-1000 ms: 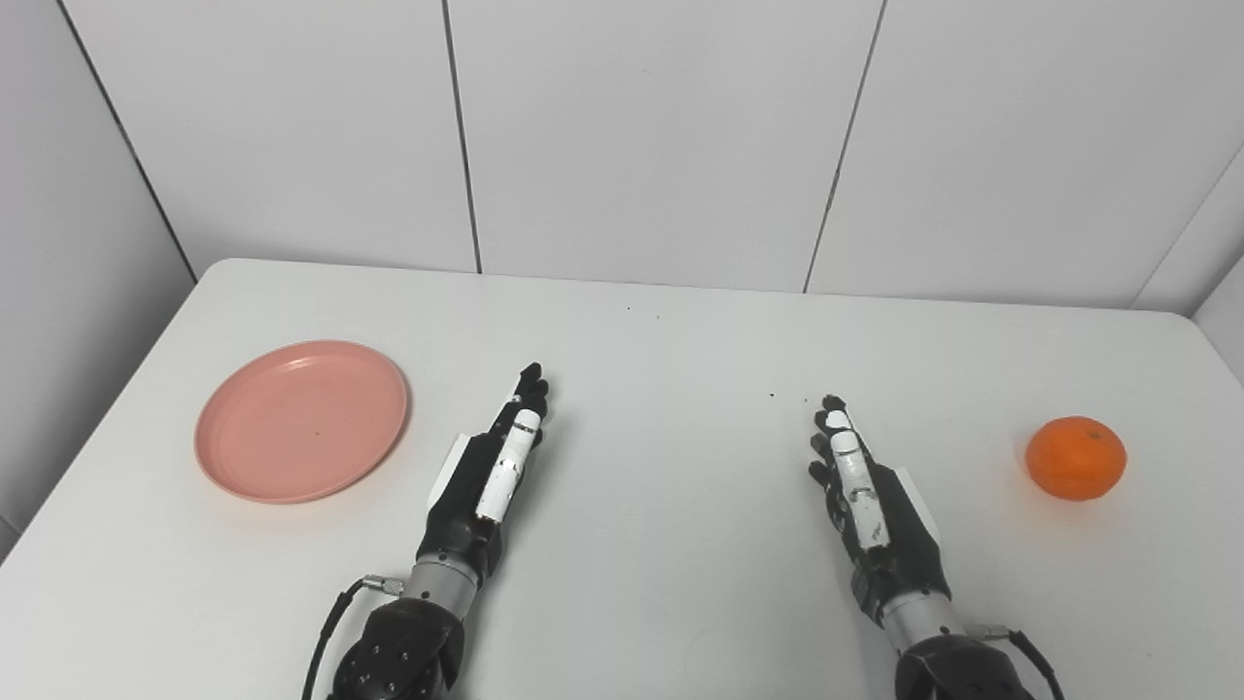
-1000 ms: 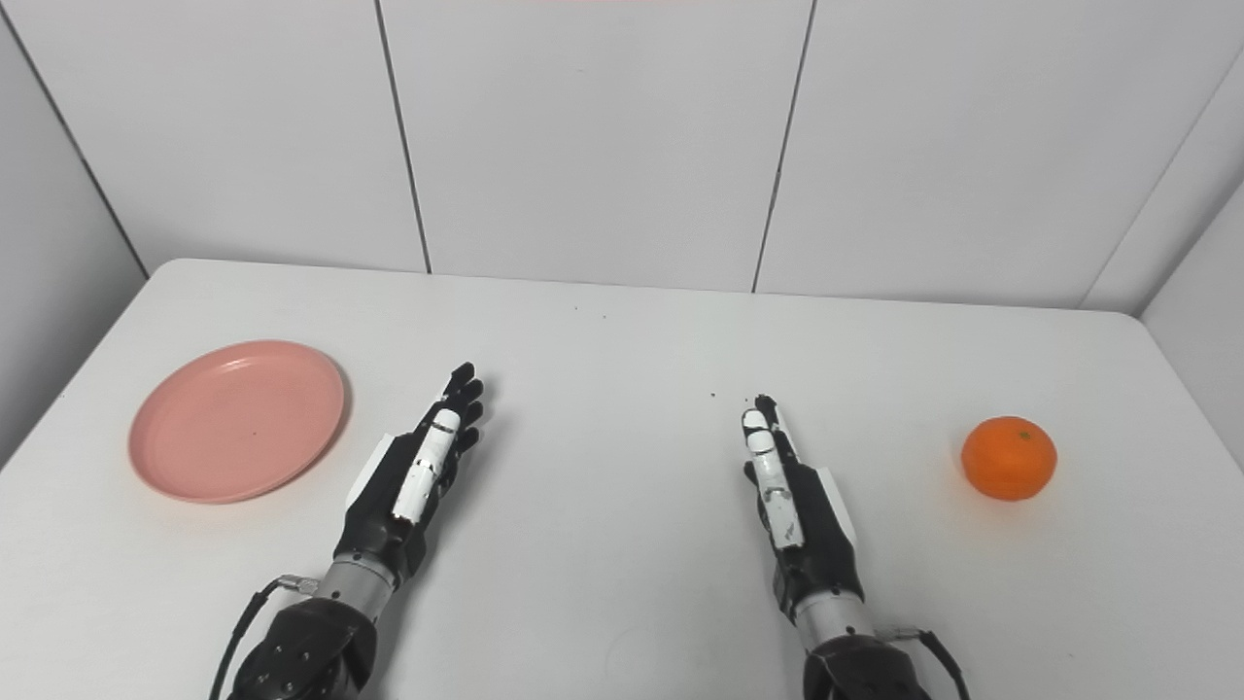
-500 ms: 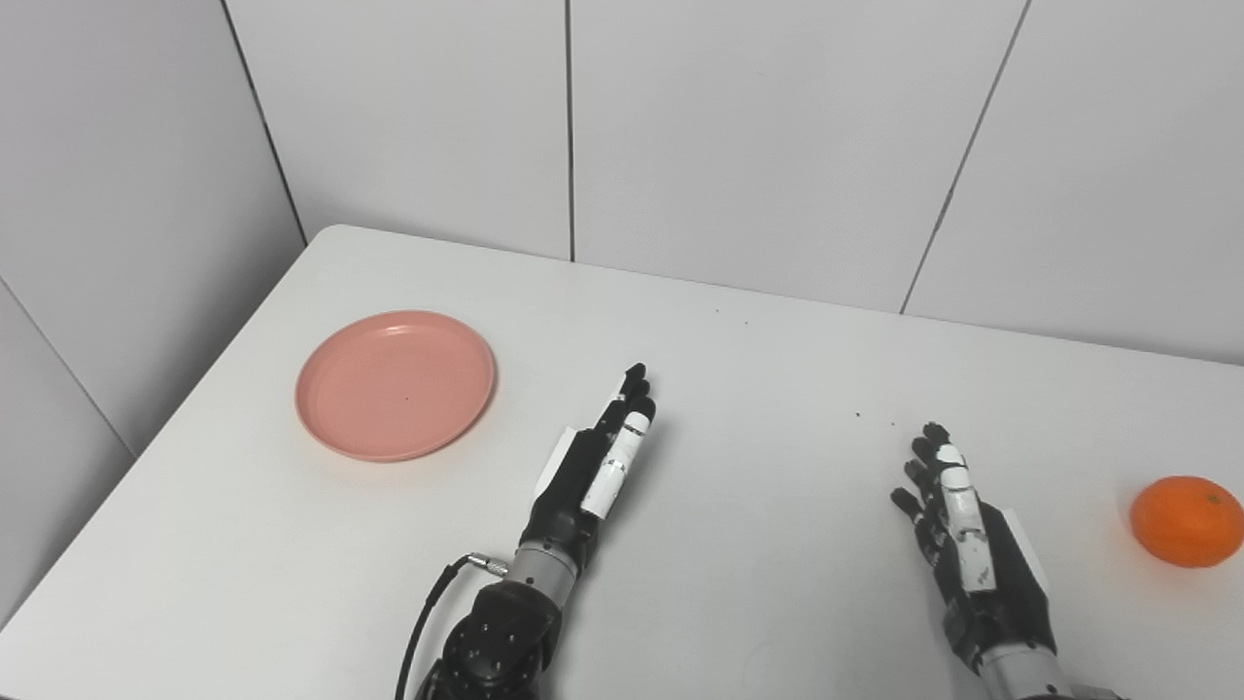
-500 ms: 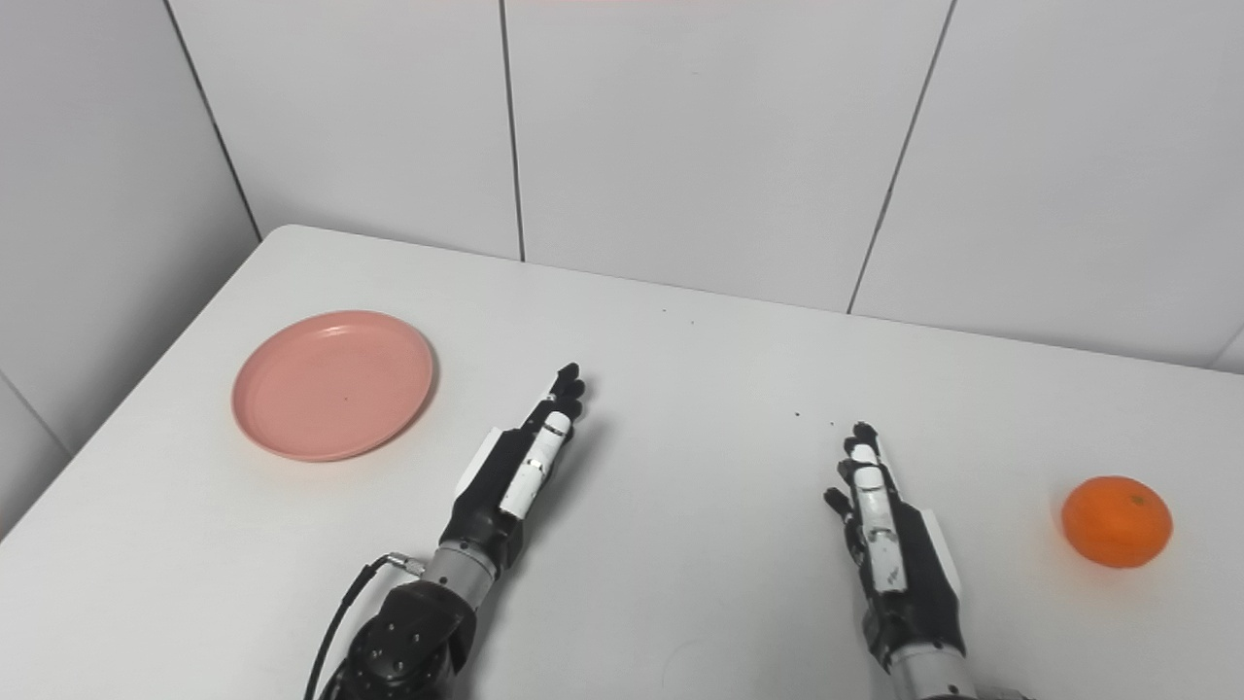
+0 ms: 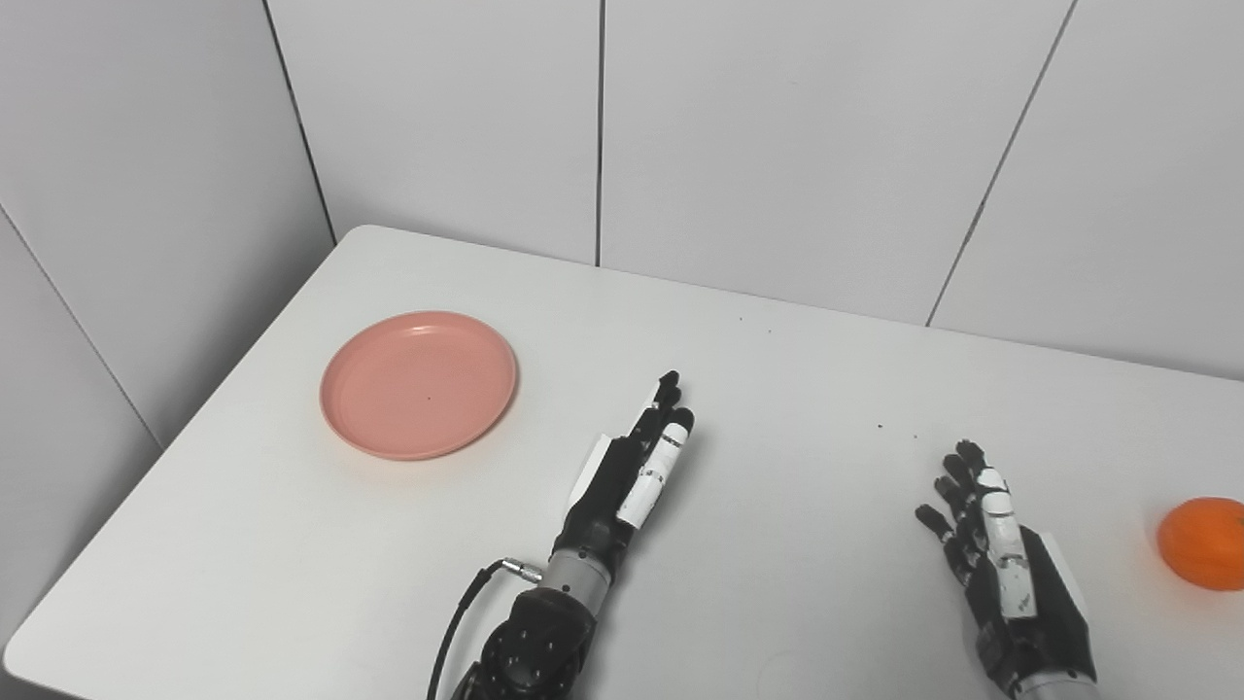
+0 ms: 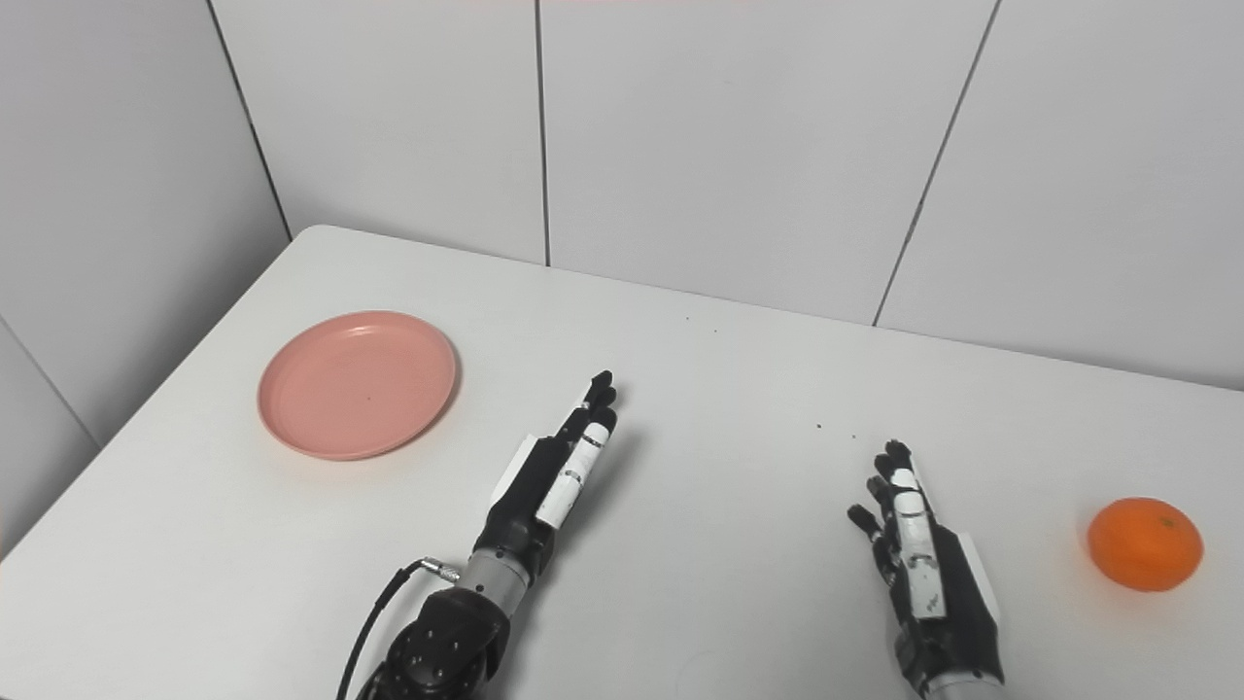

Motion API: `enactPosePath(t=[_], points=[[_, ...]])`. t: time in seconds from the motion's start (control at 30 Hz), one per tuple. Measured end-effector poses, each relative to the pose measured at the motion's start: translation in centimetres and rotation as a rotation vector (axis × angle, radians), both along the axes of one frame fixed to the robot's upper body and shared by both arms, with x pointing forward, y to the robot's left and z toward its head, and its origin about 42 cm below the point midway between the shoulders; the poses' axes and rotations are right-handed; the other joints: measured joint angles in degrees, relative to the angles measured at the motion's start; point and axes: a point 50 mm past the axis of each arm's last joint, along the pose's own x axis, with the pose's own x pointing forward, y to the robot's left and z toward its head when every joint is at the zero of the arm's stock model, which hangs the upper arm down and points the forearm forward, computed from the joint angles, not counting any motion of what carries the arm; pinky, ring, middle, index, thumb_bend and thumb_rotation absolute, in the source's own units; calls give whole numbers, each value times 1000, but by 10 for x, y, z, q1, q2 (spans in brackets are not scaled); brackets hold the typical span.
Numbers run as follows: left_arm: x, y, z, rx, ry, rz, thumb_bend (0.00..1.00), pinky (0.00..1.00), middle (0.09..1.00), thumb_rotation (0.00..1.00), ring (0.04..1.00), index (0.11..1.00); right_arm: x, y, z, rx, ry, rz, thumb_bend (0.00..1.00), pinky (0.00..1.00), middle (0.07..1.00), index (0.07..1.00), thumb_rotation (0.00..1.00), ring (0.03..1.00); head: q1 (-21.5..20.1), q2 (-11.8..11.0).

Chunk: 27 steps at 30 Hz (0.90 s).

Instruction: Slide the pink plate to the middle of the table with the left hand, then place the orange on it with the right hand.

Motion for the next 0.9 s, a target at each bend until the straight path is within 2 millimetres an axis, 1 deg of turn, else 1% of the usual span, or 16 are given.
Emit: enactPosePath(t=[0.2, 0.4, 0.5, 0.6, 0.7, 0.8, 0.9], points=[[0, 0, 1, 0, -3, 0, 366, 1000, 1000, 1000, 1000, 1000, 0, 1, 0, -5, 0, 0, 262, 1000, 1000, 1000, 1000, 1000, -5, 3], [0, 2, 1, -5, -5, 2, 353, 1000, 1000, 1000, 1000, 1000, 0, 3, 0, -8, 0, -1, 253, 1000, 1000, 1000, 1000, 1000, -4, -1], [1, 3, 2, -8, -7, -1, 352, 1000, 1000, 1000, 1000, 1000, 0, 3, 0, -10, -1, -1, 240, 1000, 1000, 1000, 1000, 1000, 6, -8], [2, 5, 2, 3, -17, -15, 383, 1000, 1000, 1000, 1000, 1000, 0, 3, 0, -9, 0, -8, 235, 1000, 1000, 1000, 1000, 1000, 11, -10], [3, 8, 4, 31, -31, -47, 384, 1000, 1000, 1000, 1000, 1000, 1, 3, 0, -8, 1, -8, 225, 1000, 1000, 1000, 1000, 1000, 15, -12], [3, 8, 9, 36, -47, -74, 387, 1000, 1000, 1000, 1000, 1000, 1, 3, 0, -8, 0, -7, 209, 1000, 1000, 1000, 1000, 1000, 14, -12], [5, 6, 18, 21, -76, -96, 389, 1000, 1000, 1000, 1000, 1000, 1, 4, 0, -7, 0, -8, 216, 1000, 1000, 1000, 1000, 1000, 13, -14]])
